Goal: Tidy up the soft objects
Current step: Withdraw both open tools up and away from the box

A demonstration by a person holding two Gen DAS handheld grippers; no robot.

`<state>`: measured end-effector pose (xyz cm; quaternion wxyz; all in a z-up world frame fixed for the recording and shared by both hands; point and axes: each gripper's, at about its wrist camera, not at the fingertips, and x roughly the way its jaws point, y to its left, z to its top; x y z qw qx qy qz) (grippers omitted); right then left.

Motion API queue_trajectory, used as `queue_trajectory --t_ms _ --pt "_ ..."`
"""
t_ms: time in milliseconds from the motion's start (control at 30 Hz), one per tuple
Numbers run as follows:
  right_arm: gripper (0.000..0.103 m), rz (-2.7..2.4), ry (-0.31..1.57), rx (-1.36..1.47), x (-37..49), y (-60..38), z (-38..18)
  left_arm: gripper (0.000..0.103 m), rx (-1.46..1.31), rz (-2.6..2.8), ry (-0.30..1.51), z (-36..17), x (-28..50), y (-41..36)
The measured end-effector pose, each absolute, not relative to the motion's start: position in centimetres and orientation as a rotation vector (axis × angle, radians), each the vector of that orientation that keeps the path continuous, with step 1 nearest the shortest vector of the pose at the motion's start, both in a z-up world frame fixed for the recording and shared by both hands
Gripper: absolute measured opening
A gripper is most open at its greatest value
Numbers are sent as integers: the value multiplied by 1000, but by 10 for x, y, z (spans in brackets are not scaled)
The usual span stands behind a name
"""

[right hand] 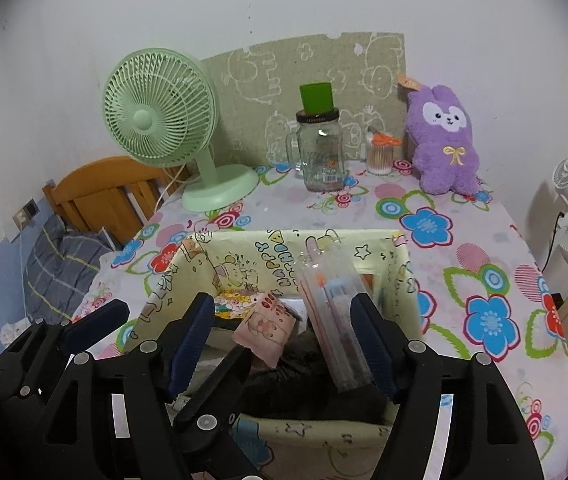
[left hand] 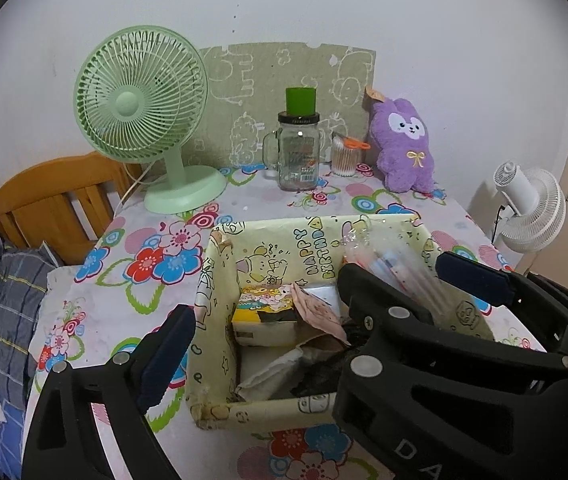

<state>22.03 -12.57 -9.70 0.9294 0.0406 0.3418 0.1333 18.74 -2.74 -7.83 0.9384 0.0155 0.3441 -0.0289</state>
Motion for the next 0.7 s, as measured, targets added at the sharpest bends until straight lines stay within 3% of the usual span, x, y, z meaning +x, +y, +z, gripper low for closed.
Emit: queue_trajectory --t_ms 700 --pt "89 198 590 94 153 -153 -64 103 16 -84 629 -51 133 -36"
